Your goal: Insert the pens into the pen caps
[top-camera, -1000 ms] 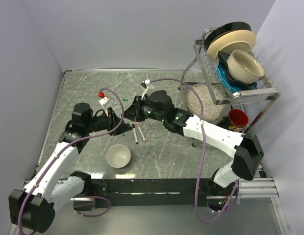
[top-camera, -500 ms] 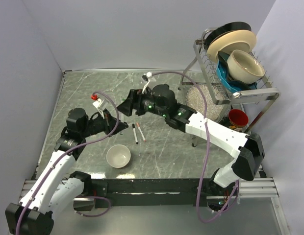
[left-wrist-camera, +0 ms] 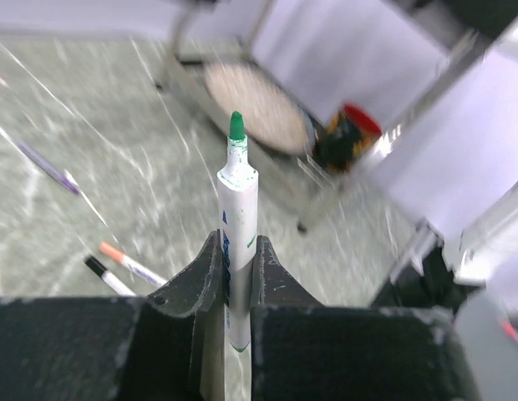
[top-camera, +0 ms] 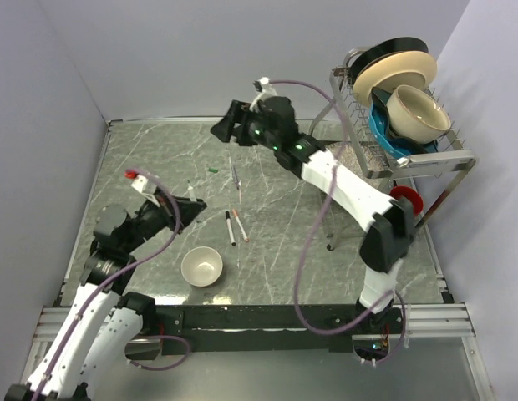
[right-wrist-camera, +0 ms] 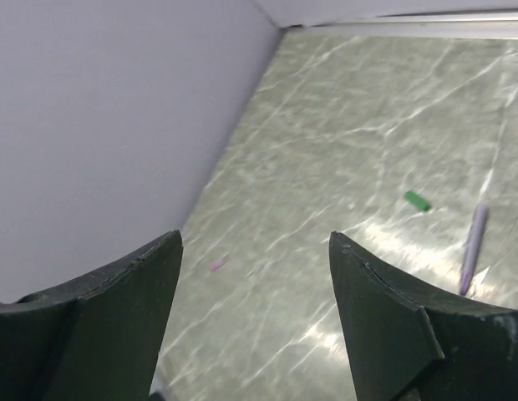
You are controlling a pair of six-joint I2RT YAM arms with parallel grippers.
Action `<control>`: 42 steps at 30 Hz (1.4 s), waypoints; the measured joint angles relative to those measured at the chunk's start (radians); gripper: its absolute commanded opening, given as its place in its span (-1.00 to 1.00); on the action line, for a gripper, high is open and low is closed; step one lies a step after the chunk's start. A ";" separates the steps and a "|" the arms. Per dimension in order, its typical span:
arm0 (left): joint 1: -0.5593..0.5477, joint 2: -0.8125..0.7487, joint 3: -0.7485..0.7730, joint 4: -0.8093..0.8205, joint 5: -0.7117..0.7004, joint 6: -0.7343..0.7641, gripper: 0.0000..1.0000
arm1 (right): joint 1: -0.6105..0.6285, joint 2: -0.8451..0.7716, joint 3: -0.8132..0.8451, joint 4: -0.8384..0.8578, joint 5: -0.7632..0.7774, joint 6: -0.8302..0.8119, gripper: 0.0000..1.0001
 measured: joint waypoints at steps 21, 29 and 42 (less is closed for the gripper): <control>0.000 0.013 0.000 -0.102 -0.181 -0.011 -0.98 | -0.029 0.647 0.280 0.047 0.008 0.117 0.57; 0.000 0.019 0.000 -0.102 -0.180 -0.011 -0.98 | -0.041 0.723 0.378 0.163 0.007 0.213 0.67; 0.000 0.017 0.000 -0.102 -0.173 -0.011 -0.98 | -0.057 0.820 0.380 0.241 -0.029 0.372 0.77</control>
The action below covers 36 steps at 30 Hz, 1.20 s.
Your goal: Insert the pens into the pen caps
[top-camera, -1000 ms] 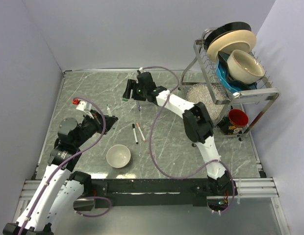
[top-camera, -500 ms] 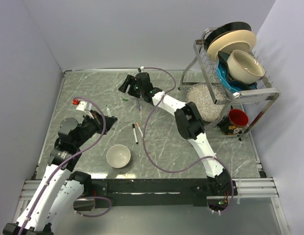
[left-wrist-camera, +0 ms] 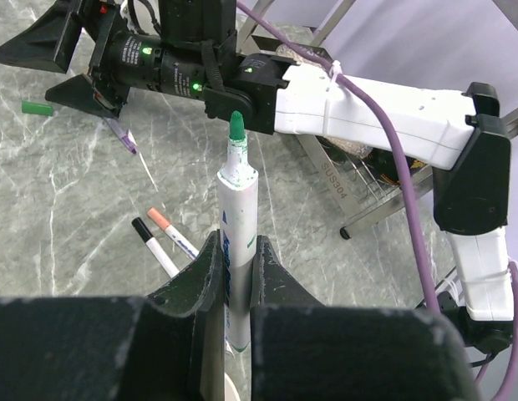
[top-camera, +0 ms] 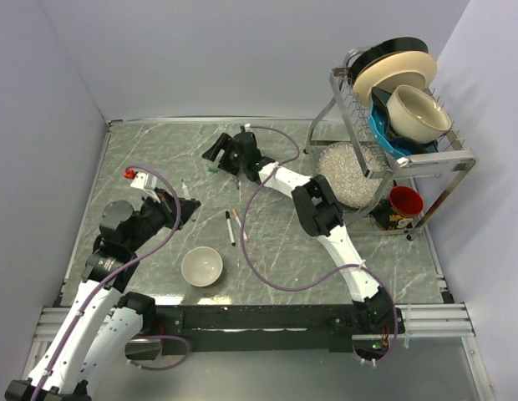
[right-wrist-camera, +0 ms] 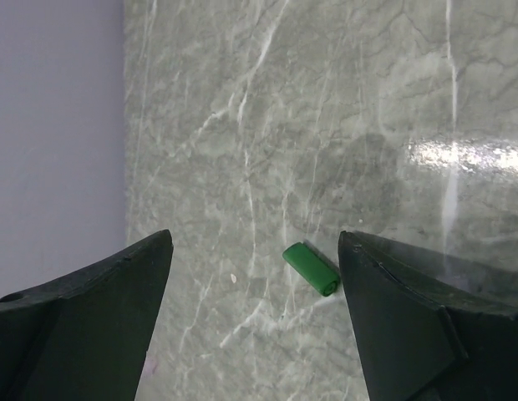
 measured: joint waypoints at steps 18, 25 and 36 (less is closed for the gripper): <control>0.000 -0.020 0.000 0.004 0.000 -0.003 -0.98 | -0.006 0.049 0.049 0.029 -0.137 0.069 0.67; 0.000 -0.020 0.000 0.004 0.000 -0.003 -0.98 | -0.006 0.049 0.042 0.037 -0.218 -0.005 0.60; 0.000 -0.025 0.000 0.003 0.000 -0.003 -0.98 | -0.006 0.049 0.043 0.038 -0.375 -0.077 0.53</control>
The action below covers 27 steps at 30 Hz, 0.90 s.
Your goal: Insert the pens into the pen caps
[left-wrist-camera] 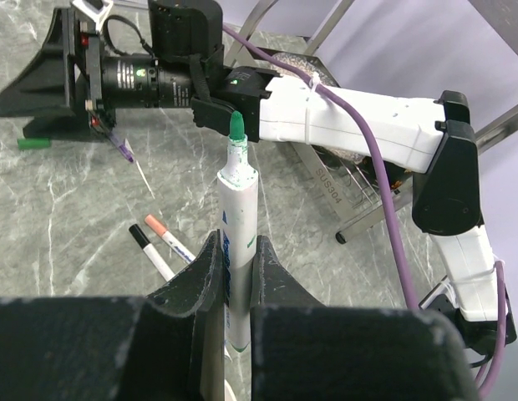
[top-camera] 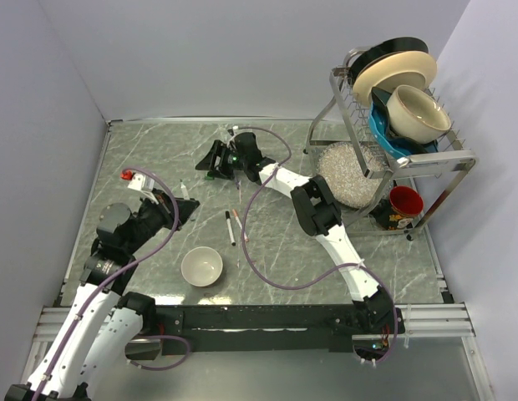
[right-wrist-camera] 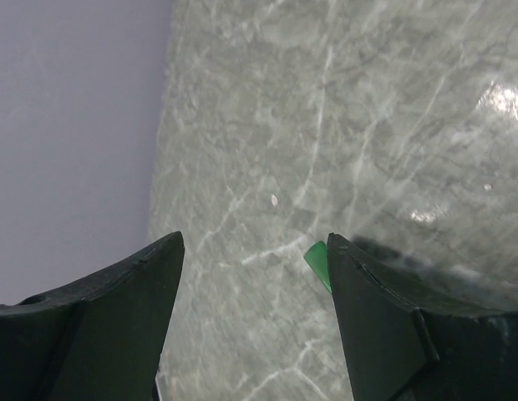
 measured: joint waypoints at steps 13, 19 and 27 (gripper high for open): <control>0.000 -0.002 0.000 0.001 0.000 -0.001 -0.98 | 0.002 0.000 0.014 -0.078 -0.027 -0.109 0.53; 0.000 -0.008 0.000 0.001 0.000 -0.001 -0.98 | 0.014 0.000 0.027 -0.113 -0.075 -0.158 0.50; 0.000 -0.008 0.000 0.000 -0.001 -0.001 -0.98 | 0.043 0.000 0.027 -0.138 -0.129 -0.241 0.42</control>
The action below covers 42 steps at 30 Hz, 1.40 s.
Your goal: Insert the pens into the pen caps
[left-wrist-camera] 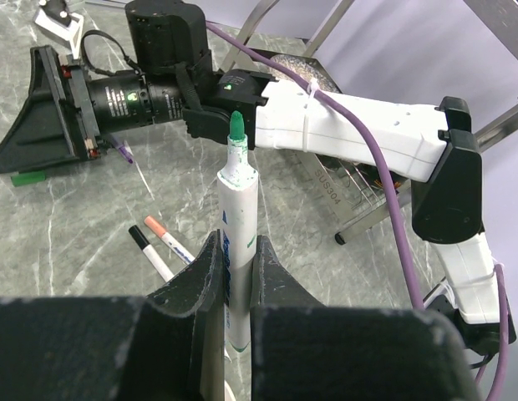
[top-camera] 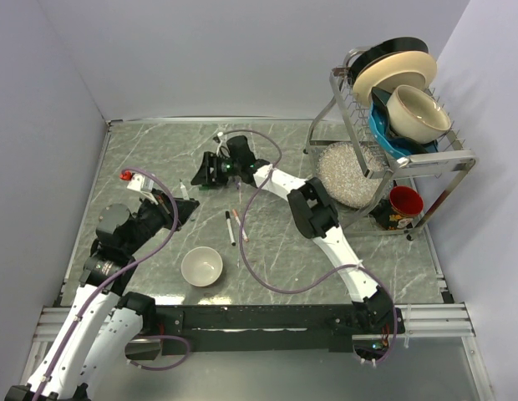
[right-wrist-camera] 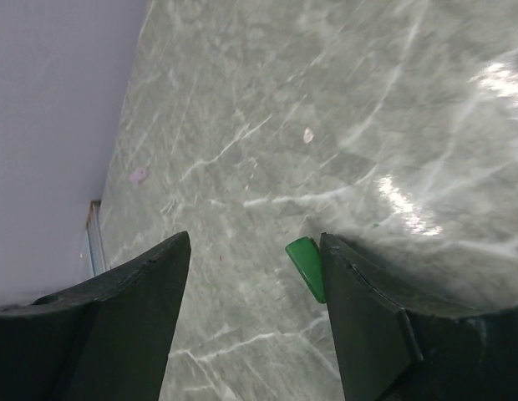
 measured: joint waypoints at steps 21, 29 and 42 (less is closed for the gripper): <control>0.000 0.000 0.000 -0.007 -0.019 0.000 -0.98 | 0.058 -0.073 -0.010 -0.310 -0.061 -0.428 0.37; 0.000 0.000 0.000 -0.007 -0.019 0.001 -0.98 | 0.123 -0.212 -0.176 -0.332 0.187 -0.491 0.40; 0.000 -0.006 0.000 -0.009 -0.020 0.001 -0.98 | 0.200 -0.275 -0.264 -0.290 0.534 -0.349 0.29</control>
